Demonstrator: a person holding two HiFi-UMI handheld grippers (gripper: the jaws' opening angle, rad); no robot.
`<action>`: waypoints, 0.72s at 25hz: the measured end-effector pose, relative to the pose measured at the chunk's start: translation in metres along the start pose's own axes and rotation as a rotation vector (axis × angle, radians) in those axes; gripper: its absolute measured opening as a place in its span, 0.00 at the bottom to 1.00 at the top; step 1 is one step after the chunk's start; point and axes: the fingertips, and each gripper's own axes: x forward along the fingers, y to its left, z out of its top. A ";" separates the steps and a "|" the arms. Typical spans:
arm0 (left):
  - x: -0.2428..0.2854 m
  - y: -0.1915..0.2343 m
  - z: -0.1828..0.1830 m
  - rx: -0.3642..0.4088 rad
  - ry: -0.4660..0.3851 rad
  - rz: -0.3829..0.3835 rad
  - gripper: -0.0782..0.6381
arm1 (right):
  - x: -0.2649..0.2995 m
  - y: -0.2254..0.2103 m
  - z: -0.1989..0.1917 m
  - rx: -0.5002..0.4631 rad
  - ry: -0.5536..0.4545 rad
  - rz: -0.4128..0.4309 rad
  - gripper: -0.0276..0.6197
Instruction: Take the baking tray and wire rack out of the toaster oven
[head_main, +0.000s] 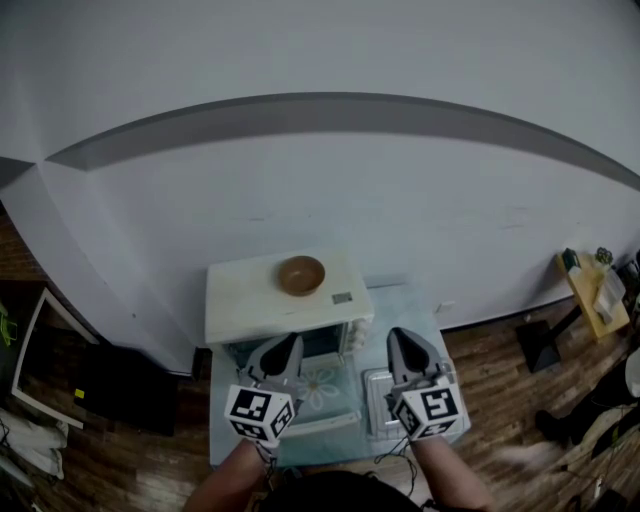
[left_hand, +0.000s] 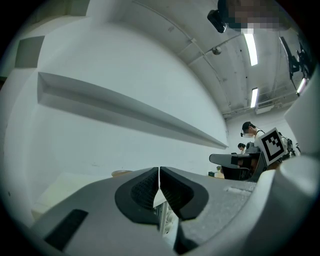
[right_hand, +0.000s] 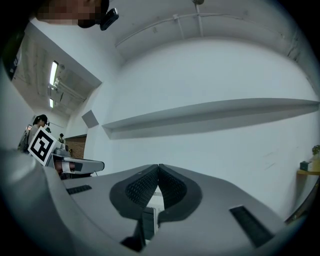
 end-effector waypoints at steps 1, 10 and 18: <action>0.001 0.000 0.000 0.001 0.000 -0.001 0.13 | 0.000 -0.001 -0.001 0.003 0.004 -0.002 0.05; 0.009 0.004 -0.004 0.003 0.014 -0.003 0.13 | 0.010 -0.005 -0.012 0.027 0.030 -0.004 0.05; 0.011 0.006 -0.013 -0.012 0.028 -0.004 0.13 | 0.014 0.000 -0.017 0.022 0.042 0.012 0.05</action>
